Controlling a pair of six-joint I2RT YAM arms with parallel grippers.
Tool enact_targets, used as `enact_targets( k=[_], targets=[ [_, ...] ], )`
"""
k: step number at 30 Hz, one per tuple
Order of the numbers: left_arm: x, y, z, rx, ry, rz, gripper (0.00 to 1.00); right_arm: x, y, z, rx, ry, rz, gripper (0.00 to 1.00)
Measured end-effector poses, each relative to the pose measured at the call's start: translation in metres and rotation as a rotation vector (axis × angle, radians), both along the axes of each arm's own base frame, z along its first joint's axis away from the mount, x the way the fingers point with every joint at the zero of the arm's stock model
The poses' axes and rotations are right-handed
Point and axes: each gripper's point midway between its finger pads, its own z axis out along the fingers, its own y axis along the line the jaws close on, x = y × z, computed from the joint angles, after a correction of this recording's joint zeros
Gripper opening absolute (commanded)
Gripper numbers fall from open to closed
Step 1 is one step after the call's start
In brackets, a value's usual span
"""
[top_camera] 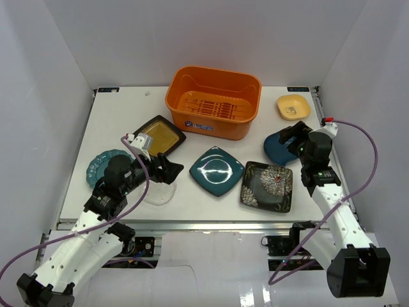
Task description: Place the plates into the plastic bin on the countertop
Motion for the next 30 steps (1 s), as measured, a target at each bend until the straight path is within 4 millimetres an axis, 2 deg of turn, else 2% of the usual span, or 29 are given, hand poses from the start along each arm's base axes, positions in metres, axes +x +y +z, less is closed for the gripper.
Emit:
enact_targets(
  k=[1,3,7,12,15,23,30],
  targets=[
    [-0.001,0.000,0.000,0.001,-0.001,-0.002,0.98,0.003,-0.006,-0.002,0.005,0.003,-0.022,0.84],
    [-0.003,-0.001,0.000,0.003,-0.003,-0.008,0.98,0.014,-0.036,-0.014,0.017,0.033,-0.126,0.83],
    [-0.012,-0.009,0.001,0.009,-0.011,-0.048,0.98,0.034,-0.081,-0.031,0.029,0.086,-0.273,0.81],
    [-0.017,-0.014,-0.001,0.022,-0.013,-0.073,0.98,0.074,-0.111,-0.042,0.050,0.113,-0.367,0.80],
    [-0.017,-0.014,-0.003,0.033,-0.010,-0.067,0.98,0.096,-0.127,-0.057,0.047,0.146,-0.424,0.80],
    [-0.004,-0.012,-0.025,0.093,0.046,-0.007,0.98,0.154,-0.156,-0.097,0.032,0.222,-0.496,0.75],
    [0.007,-0.009,-0.050,0.162,0.118,0.039,0.98,0.207,-0.153,-0.136,0.098,0.257,-0.442,0.72]
  ],
)
